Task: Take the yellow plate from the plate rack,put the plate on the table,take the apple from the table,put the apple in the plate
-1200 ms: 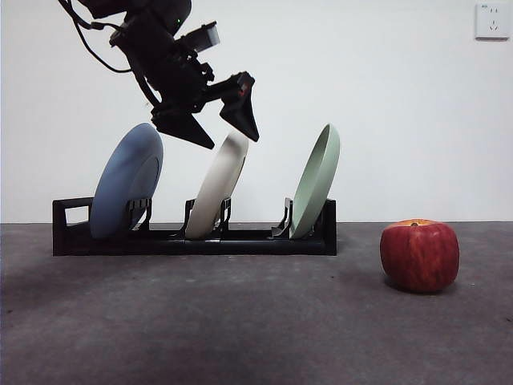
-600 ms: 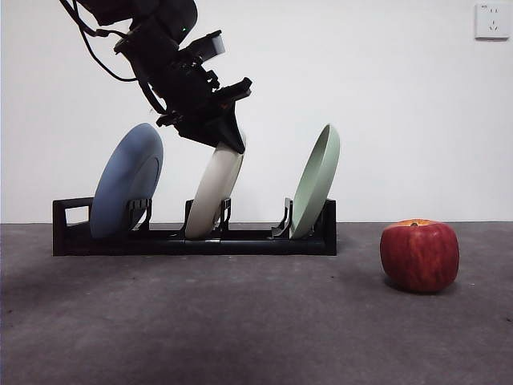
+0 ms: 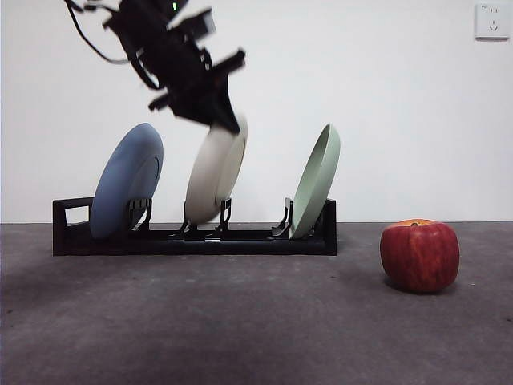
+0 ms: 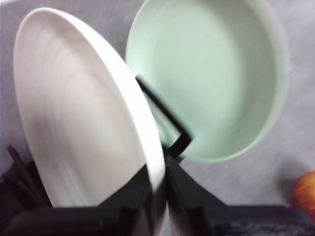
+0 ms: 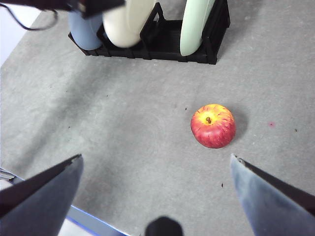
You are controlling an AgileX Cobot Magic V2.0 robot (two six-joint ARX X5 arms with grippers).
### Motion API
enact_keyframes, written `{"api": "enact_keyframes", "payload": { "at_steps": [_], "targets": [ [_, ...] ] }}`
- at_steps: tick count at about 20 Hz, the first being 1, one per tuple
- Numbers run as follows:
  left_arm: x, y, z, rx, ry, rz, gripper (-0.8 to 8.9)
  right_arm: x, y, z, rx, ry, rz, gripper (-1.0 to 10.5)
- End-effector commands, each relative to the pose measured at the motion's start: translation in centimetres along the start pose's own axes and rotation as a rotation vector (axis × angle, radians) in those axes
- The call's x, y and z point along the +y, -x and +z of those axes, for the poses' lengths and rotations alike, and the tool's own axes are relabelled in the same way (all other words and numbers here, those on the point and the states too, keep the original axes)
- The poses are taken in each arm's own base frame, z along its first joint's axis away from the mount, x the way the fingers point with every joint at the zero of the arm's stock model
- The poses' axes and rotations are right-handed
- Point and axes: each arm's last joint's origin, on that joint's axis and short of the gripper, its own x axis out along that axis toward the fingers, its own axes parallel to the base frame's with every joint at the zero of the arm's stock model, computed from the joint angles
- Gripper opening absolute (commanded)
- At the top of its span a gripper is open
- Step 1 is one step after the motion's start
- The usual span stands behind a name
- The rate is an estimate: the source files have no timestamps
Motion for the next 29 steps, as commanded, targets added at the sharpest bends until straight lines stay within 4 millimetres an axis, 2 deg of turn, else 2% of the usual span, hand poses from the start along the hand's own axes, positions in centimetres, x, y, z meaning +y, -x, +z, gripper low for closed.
{"api": "enact_keyframes", "payload": {
  "at_steps": [1, 3, 7, 9, 12, 15, 18, 21, 25, 29],
  "targets": [
    [-0.7, 2.5, 1.4, -0.074, 0.004, 0.004, -0.08, 0.1, 0.1, 0.1, -0.01, 0.014, 0.004, 5.0],
    [-1.3, 4.5, 2.2, -0.12, 0.018, -0.002, -0.08, 0.1, 0.1, 0.1, -0.01, 0.014, 0.004, 5.0],
    [-3.6, 9.5, 2.8, -0.123, -0.024, -0.151, -0.08, 0.1, 0.1, 0.1, -0.009, 0.014, 0.004, 5.0],
    [-5.4, 12.3, 2.4, -0.081, -0.131, -0.154, -0.08, 0.1, 0.1, 0.1, -0.01, 0.02, 0.004, 5.0],
    [-8.7, 15.9, 0.8, 0.041, -0.309, -0.038, -0.06, 0.1, 0.1, 0.1, -0.01, 0.027, 0.004, 5.0],
    [-12.7, 17.8, -0.9, 0.163, -0.465, 0.057, -0.06, 0.1, 0.1, 0.1, -0.01, 0.03, 0.004, 5.0],
    [-16.4, 17.4, -2.7, 0.269, -0.6, 0.095, -0.06, 0.1, 0.1, 0.1, -0.01, 0.031, 0.004, 5.0],
    [-19.3, 14.6, -6.1, 0.379, -0.729, 0.128, -0.06, 0.1, 0.1, 0.1, -0.009, 0.03, 0.004, 5.0],
    [-21.1, 10.3, -12.3, 0.439, -0.85, 0.163, -0.06, 0.1, 0.1, 0.1, -0.009, 0.029, 0.004, 5.0],
    [-22.9, 6.9, -16.9, 0.458, -0.959, 0.206, -0.06, 0.1, 0.1, 0.1, -0.007, 0.028, 0.005, 5.0]
  ]
}}
